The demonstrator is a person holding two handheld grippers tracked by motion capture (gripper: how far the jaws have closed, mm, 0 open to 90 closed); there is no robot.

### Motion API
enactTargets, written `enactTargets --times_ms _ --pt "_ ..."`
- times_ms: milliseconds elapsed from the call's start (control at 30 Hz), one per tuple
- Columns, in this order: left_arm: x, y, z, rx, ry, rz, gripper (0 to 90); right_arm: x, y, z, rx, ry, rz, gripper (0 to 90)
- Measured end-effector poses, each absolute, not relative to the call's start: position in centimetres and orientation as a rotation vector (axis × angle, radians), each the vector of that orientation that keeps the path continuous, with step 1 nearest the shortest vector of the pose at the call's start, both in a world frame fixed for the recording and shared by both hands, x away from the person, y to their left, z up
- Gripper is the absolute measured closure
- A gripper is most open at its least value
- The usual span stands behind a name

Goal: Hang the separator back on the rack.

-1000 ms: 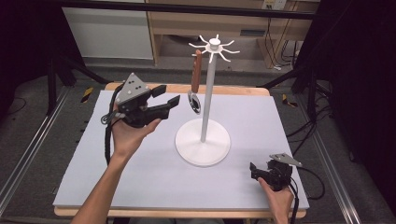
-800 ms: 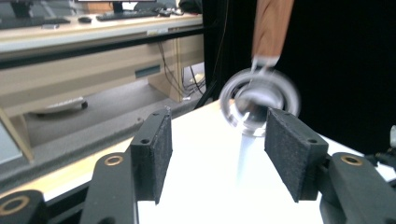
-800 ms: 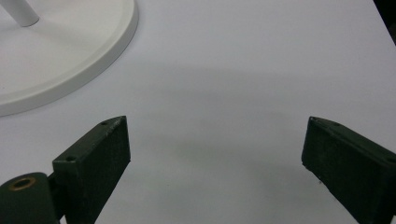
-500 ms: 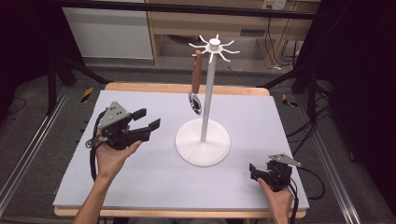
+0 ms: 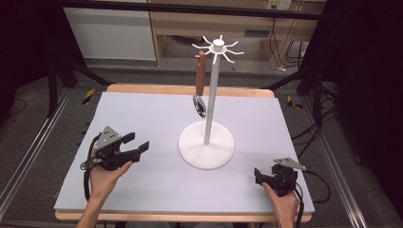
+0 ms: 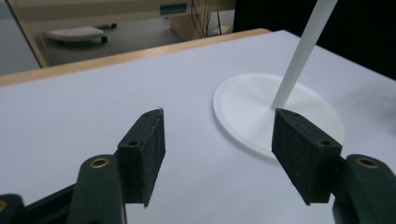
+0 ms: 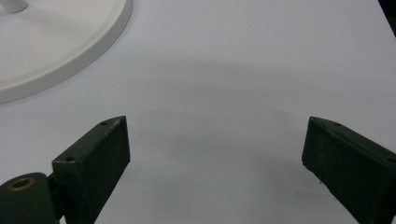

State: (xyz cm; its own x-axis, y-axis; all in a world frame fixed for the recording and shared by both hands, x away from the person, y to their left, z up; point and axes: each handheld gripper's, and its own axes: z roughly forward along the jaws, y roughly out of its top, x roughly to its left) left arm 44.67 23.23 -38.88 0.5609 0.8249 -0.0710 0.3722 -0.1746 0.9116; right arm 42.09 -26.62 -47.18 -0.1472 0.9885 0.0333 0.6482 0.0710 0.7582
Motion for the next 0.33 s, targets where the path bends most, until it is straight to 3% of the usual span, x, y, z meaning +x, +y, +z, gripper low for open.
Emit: enactTargets --times_ms 333 --pt "44.3 26.4 -42.4 1.815 1.112 0.58 34.1 41.9 -26.9 -47.4 1.636 1.854 0.847 8.2"
